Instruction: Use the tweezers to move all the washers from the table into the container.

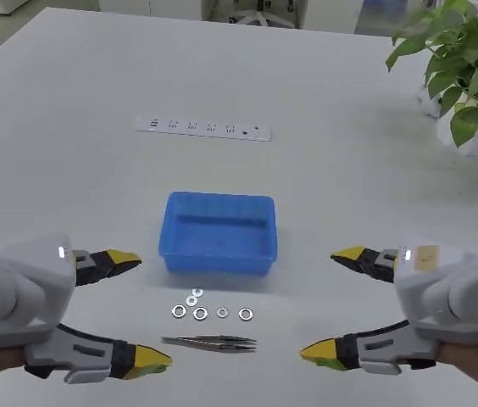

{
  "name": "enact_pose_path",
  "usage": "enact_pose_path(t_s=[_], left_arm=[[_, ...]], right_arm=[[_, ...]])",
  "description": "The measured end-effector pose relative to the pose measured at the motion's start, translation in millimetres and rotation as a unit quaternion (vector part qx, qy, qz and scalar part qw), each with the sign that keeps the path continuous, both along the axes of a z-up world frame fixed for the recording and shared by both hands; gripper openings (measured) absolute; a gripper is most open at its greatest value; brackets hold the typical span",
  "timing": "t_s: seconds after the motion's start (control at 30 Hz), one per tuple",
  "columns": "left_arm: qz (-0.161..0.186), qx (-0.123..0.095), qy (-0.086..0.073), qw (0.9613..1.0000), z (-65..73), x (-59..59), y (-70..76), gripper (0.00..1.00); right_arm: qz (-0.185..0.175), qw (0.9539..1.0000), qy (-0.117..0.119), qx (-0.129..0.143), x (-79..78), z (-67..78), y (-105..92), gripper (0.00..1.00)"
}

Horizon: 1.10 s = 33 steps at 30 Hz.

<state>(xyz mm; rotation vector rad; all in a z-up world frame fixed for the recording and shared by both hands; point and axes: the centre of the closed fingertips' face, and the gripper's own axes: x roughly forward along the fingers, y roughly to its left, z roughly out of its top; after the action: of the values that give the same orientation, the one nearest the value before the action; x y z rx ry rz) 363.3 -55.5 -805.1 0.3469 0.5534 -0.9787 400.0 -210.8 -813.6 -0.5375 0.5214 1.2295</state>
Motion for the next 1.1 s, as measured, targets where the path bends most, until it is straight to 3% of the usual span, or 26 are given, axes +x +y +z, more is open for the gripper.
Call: enact_pose_path(t_s=[0.33,0.53,0.73,1.1], left_arm=[[-0.021,0.018,0.003,0.9996,-15.0,0.1,-0.4,0.64],[-0.045,0.042,0.009,0.9981,-26.8,-0.6,-0.2,0.55],[-0.073,0.075,0.013,0.9945,-41.4,-2.3,0.4,0.46],[-0.11,0.107,0.028,0.9878,-59.7,-6.3,-0.1,0.33]], right_arm=[[0.042,0.999,0.01,-0.01,-11.3,-15.7,17.9,0.71],[0.07,0.9972,0.012,-0.024,-17.9,-25.4,27.6,0.64],[0.097,0.9944,0.017,-0.037,-23.6,-35.4,37.1,0.56],[0.124,0.9904,0.025,-0.055,-29.2,-49.6,50.6,0.43]])
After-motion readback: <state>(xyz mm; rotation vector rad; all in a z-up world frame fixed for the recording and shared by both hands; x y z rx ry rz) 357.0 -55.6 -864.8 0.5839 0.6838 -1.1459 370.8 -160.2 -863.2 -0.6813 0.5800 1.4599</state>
